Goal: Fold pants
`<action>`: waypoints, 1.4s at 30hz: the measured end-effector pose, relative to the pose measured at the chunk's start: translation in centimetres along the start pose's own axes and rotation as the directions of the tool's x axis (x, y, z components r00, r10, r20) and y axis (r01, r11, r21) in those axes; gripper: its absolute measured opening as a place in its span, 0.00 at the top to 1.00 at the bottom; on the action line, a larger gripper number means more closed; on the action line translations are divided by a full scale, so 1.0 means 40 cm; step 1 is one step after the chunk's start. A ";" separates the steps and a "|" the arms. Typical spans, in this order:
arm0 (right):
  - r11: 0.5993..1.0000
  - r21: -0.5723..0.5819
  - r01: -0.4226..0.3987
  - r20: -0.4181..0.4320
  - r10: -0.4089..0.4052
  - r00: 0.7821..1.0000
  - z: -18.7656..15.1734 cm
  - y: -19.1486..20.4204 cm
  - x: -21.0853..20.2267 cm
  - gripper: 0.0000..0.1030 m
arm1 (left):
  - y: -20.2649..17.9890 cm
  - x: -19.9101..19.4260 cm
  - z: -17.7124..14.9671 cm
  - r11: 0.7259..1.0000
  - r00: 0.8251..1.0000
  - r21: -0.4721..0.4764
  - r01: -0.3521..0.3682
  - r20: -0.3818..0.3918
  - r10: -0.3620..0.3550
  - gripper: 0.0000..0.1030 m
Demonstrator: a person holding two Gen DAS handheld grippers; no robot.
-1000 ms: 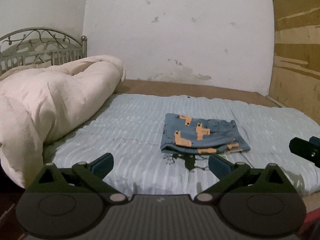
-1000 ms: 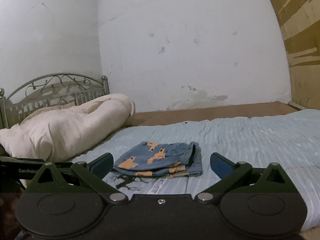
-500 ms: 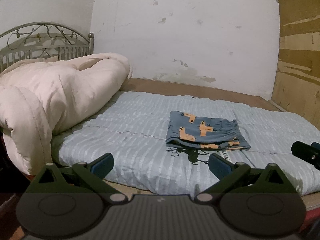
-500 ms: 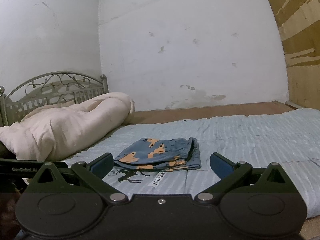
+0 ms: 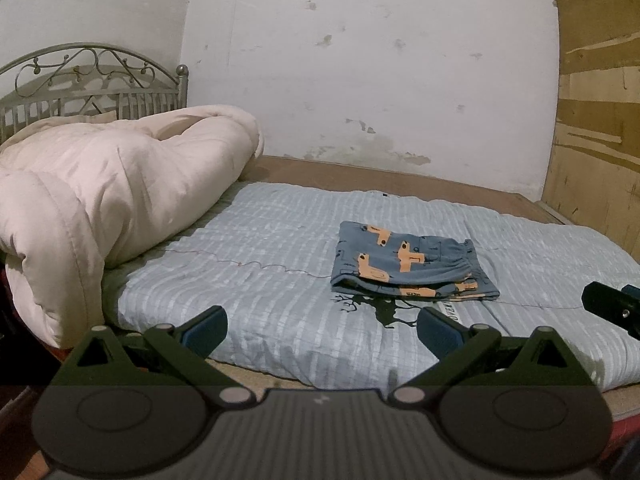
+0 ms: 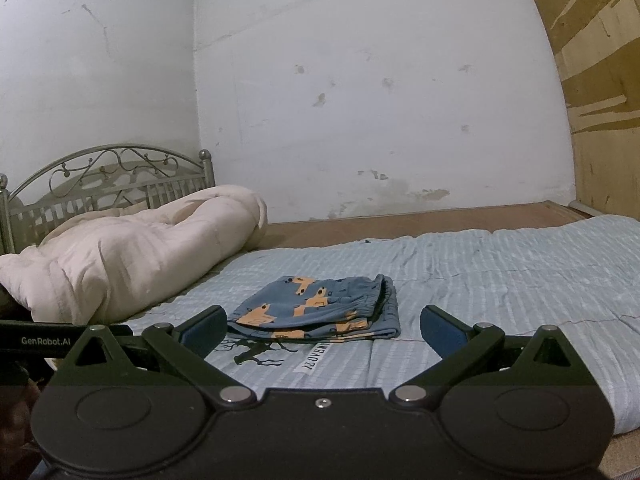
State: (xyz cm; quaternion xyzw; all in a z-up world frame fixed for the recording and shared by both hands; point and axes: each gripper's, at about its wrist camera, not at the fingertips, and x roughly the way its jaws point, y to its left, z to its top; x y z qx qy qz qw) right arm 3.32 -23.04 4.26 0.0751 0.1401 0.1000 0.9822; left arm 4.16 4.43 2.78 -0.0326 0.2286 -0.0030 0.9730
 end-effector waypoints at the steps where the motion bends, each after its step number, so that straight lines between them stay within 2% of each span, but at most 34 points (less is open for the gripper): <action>1: 1.000 0.000 0.000 0.000 0.000 1.000 0.000 0.000 0.000 0.01 | 0.000 0.000 0.000 1.000 1.000 0.000 0.000 0.000 0.000 0.01; 27: 1.000 0.000 -0.001 0.001 0.001 1.000 0.000 0.002 0.000 0.01 | 0.000 -0.001 0.001 1.000 1.000 0.000 0.007 0.001 -0.007 0.01; 32: 1.000 -0.001 -0.001 0.004 0.001 1.000 0.000 0.001 -0.001 0.01 | -0.008 -0.013 0.010 1.000 1.000 0.014 0.006 0.015 -0.006 0.01; 37: 1.000 -0.002 -0.002 0.010 0.002 1.000 0.003 0.001 -0.003 0.01 | -0.017 -0.030 0.012 0.999 0.998 0.025 0.024 0.065 -0.025 0.01; 42: 1.000 -0.002 -0.003 0.007 0.003 1.000 0.003 0.000 -0.005 0.01 | -0.018 -0.029 0.015 1.000 0.998 0.021 0.022 0.065 -0.024 0.01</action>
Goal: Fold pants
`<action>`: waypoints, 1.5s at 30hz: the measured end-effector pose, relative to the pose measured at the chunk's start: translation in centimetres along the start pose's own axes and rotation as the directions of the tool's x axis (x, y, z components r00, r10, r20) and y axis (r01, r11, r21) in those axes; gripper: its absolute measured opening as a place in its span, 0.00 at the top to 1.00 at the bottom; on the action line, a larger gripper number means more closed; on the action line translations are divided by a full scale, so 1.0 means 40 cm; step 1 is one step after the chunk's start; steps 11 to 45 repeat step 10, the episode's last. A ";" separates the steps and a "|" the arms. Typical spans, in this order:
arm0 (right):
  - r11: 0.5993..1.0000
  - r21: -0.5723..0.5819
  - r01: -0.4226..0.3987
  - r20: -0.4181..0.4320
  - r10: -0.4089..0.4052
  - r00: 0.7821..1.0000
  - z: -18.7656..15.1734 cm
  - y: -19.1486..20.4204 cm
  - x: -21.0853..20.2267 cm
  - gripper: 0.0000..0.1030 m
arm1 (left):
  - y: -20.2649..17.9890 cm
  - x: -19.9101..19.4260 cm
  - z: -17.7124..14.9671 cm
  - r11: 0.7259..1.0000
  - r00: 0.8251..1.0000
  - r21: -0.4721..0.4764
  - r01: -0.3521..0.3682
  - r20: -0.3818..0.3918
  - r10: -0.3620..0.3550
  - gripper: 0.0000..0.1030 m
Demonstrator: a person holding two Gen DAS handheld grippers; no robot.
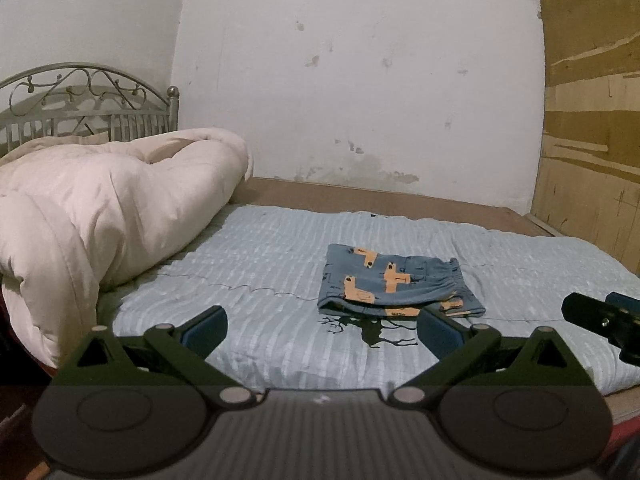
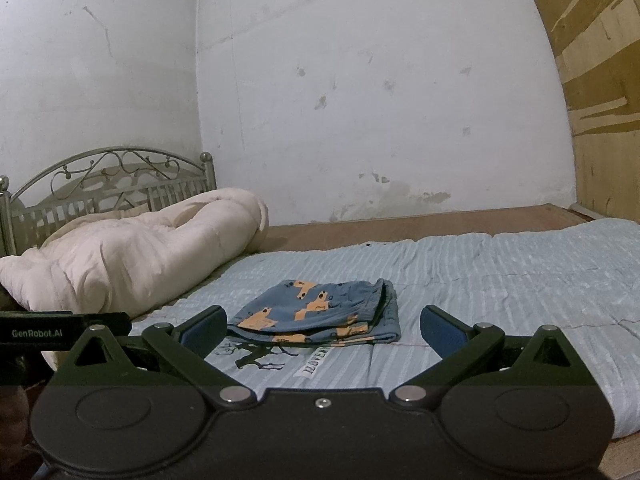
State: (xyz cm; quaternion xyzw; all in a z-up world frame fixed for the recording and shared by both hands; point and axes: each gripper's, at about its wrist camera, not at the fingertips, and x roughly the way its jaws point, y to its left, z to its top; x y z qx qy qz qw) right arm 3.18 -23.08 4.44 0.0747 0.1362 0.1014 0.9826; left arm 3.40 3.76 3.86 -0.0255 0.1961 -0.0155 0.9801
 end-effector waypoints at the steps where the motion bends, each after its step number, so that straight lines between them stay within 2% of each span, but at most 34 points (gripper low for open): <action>1: 1.000 -0.001 -0.001 -0.001 0.001 1.000 0.001 0.000 0.000 0.01 | 0.000 0.001 0.000 1.000 1.000 -0.002 -0.001 -0.001 0.001 0.01; 45: 1.000 -0.001 -0.003 -0.003 0.003 1.000 0.002 -0.003 -0.001 0.01 | 0.001 -0.001 0.000 1.000 1.000 -0.007 -0.007 0.008 0.007 0.01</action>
